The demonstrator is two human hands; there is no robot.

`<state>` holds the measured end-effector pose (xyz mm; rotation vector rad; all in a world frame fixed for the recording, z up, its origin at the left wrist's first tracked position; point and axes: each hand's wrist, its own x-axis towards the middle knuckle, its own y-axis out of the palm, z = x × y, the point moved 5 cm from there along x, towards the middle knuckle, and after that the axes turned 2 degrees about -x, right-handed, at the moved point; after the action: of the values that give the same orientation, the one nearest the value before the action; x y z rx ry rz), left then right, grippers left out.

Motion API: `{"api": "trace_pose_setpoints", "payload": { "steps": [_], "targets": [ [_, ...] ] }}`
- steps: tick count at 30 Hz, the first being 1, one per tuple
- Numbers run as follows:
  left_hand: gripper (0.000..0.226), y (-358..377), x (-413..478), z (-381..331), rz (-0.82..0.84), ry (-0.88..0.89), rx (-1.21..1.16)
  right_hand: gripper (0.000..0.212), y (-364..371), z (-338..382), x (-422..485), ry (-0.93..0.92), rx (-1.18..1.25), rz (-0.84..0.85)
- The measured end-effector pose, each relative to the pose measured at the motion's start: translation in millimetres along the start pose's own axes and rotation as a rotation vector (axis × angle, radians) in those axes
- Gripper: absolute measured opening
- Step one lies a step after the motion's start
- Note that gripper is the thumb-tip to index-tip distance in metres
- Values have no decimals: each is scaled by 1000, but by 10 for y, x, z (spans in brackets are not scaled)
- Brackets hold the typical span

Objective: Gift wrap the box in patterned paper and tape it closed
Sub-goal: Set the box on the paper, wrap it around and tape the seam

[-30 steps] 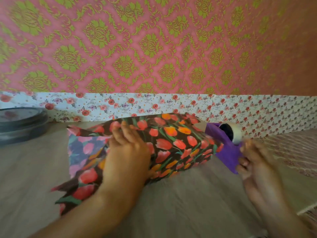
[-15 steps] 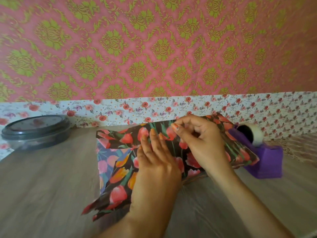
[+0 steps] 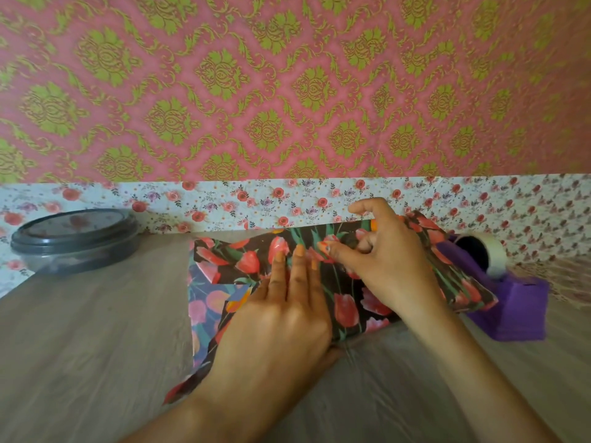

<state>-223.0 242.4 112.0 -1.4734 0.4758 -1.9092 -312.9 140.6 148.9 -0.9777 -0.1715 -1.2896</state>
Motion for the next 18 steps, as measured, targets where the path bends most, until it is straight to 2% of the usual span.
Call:
{"api": "trace_pose_setpoints", "payload": {
  "steps": [4,6,8,11,13,15,18],
  "targets": [
    [69,21,19,2,-12,2,-23,54,-154,0,33,81,-219,56],
    [76,36,39,31,-6,-8,-55,59,-340,-89,5,109,-304,70],
    [86,48,71,69,13,-27,-79,56,-585,-246,-49,173,-338,60],
    [88,59,96,70,42,-46,-43,44,-863,-439,-89,191,-352,7],
    [81,63,84,28,39,-36,-23,38,-843,-355,-109,67,-302,-48],
    [65,64,33,-14,4,-30,12,39,-579,-115,-159,-149,-300,-43],
    [62,62,-12,-88,-46,-17,33,39,-166,95,-313,-363,-376,-22]
  ]
}}
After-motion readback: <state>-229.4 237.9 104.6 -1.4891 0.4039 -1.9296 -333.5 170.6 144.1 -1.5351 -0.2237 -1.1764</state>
